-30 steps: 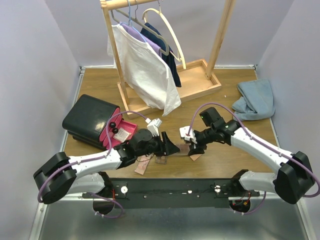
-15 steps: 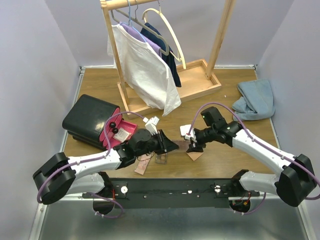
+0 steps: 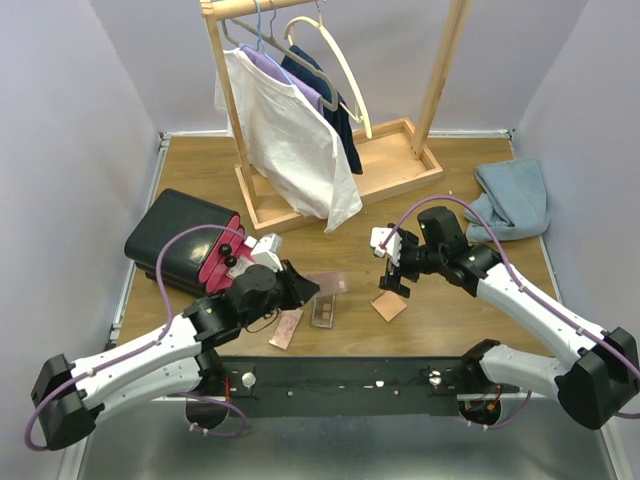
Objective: Organize the makeup
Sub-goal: Place the makeup in the drawer.
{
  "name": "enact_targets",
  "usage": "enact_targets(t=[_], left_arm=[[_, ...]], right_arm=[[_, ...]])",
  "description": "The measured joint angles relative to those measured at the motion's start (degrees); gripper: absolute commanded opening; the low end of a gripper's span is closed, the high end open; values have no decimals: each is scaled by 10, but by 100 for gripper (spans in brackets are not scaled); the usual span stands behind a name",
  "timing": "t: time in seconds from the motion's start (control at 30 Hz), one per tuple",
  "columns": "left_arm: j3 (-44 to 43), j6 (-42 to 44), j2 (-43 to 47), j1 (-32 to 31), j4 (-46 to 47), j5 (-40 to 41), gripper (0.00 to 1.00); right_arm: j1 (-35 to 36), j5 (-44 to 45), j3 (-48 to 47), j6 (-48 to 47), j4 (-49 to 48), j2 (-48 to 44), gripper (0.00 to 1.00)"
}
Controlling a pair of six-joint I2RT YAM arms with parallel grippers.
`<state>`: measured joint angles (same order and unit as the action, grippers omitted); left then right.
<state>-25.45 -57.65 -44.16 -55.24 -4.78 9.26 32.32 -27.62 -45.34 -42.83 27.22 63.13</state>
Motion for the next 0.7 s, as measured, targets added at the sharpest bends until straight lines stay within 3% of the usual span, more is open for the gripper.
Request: enact_targets(t=[0.13, 0.33, 0.47, 0.57, 0.7], left_arm=[[-68, 35, 26, 0, -151, 83, 6], [-153, 74, 16, 0, -299, 197, 6], [-176, 89, -9, 0, -356, 257, 6], [-184, 95, -20, 0, -385, 290, 0], [-169, 92, 13, 0, -383, 325, 0]], right_arm=[[-7, 9, 0, 9, -7, -2, 100], [-8, 12, 0, 10, -7, -1, 100], [-8, 13, 0, 10, -7, -1, 100], [-8, 13, 0, 10, -7, 1, 100], [-8, 13, 0, 10, -7, 2, 100]])
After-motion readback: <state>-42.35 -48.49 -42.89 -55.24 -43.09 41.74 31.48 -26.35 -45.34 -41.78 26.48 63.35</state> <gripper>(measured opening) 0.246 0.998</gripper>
